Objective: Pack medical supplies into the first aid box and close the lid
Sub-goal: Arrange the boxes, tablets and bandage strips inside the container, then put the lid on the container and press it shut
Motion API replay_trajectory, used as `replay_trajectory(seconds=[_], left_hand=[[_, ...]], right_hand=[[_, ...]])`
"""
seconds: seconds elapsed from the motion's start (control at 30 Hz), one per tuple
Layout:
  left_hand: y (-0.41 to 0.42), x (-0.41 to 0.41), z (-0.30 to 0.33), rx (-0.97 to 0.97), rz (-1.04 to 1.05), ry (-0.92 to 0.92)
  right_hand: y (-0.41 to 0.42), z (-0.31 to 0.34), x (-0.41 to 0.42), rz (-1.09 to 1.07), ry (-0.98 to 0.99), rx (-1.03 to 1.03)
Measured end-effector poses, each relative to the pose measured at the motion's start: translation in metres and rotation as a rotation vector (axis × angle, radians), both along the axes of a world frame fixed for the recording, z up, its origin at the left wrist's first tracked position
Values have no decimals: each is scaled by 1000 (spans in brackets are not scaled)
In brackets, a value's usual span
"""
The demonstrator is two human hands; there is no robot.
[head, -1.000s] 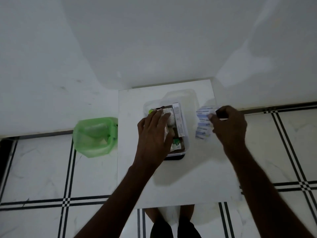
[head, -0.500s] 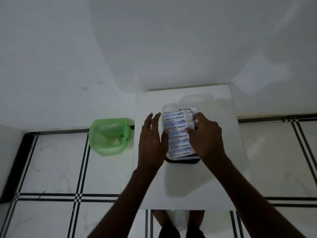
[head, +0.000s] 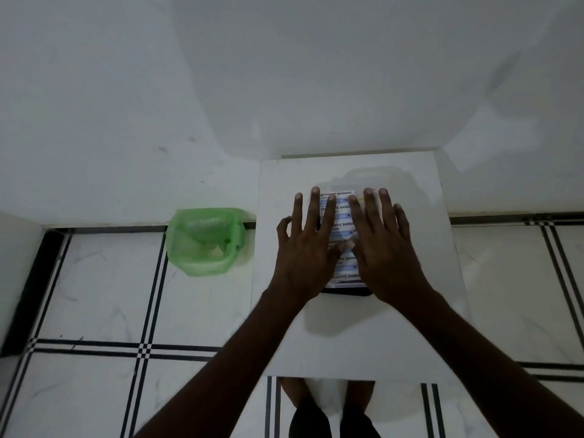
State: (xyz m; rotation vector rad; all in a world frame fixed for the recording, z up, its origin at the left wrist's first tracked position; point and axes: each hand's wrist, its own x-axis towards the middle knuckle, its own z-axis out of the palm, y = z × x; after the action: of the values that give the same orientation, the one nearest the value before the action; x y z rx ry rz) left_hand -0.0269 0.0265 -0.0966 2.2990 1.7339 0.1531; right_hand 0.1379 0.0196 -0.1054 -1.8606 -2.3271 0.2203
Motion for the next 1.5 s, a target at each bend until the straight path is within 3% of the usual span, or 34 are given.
replay_trajectory(seconds=[0.2, 0.33, 0.43, 0.5, 0.57, 0.67, 0.73, 0.83, 0.93, 1.1, 1.23, 1.33, 1.5], left_hand=[[-5, -9, -1, -20, 9, -30], [-4, -14, 6, 14, 56, -242], [-6, -18, 9, 20, 271, -444], [-6, -15, 9, -103, 346, -460], [-4, -13, 9, -175, 381, -477], [-3, -13, 12, -152, 387, -526], [-4, -16, 13, -127, 386, -536], [-5, -26, 12, -116, 398, -540], [-3, -37, 10, -140, 426, -607], [0, -30, 9, -129, 406, -560], [2, -19, 3, -242, 406, -623], [5, -18, 8, -426, 474, -849], [9, -26, 14, -515, 522, -961]], right_hand=[[-2, 1, 4, -13, -42, -36], [-4, 15, 6, -104, 222, 49], [-9, 15, 22, -426, 427, 191], [-4, 0, 37, -648, 541, 19], [2, -15, 45, -736, 601, -333], [7, -34, 44, -554, 310, -467], [9, -39, 40, -478, 264, -453], [9, -39, 41, -475, 330, -408], [9, -19, 61, -591, 526, -307], [5, 65, 90, -674, 821, -136], [2, 104, 49, -514, 703, -23], [-2, 86, 1, -389, 669, 21], [-1, 45, -53, -382, 564, -1]])
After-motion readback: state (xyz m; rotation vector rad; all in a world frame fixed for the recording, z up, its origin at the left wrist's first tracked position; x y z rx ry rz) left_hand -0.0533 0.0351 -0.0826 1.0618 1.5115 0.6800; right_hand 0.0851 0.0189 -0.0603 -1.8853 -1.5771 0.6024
